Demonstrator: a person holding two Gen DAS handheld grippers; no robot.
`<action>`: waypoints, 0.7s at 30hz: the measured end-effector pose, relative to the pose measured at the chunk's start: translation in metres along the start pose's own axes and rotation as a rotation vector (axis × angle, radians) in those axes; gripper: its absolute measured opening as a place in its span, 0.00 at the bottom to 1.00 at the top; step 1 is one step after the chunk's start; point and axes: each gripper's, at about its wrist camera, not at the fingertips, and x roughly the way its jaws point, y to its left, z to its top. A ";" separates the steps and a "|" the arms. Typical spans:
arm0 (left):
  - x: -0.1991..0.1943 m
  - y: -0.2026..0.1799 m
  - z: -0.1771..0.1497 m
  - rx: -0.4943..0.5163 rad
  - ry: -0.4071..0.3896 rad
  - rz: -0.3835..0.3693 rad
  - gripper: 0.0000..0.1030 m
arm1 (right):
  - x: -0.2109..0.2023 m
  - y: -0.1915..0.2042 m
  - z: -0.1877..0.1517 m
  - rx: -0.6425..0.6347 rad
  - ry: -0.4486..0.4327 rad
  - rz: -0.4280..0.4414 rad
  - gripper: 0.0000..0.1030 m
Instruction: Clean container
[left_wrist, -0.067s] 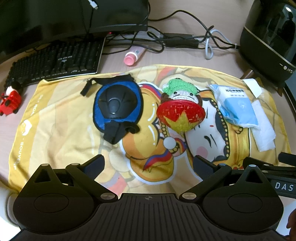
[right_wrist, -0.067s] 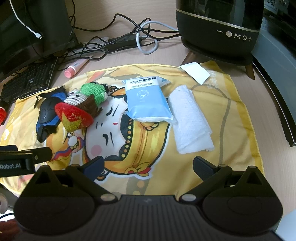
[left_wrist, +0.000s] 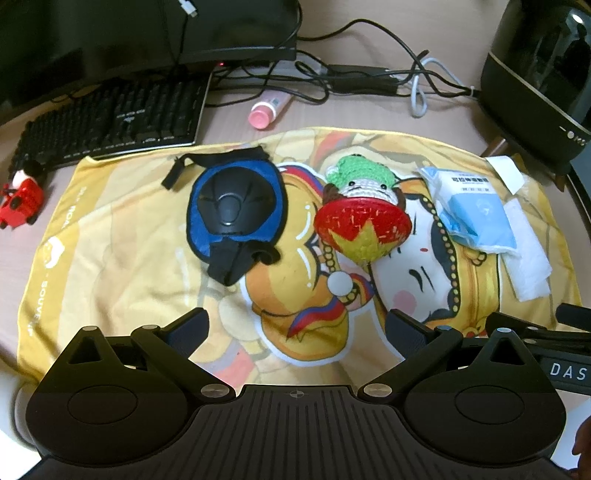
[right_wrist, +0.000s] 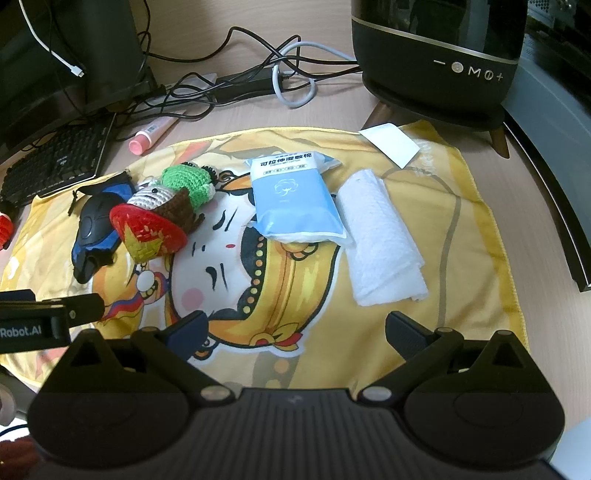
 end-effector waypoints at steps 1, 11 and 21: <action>0.000 0.000 0.000 -0.001 0.000 0.000 1.00 | 0.000 0.000 0.000 0.000 0.001 -0.001 1.00; 0.001 0.000 0.000 -0.012 0.011 -0.001 1.00 | 0.001 0.002 -0.001 0.002 0.003 -0.008 1.00; 0.001 0.001 0.001 -0.014 0.015 -0.002 1.00 | 0.001 0.001 -0.001 0.007 0.006 -0.004 1.00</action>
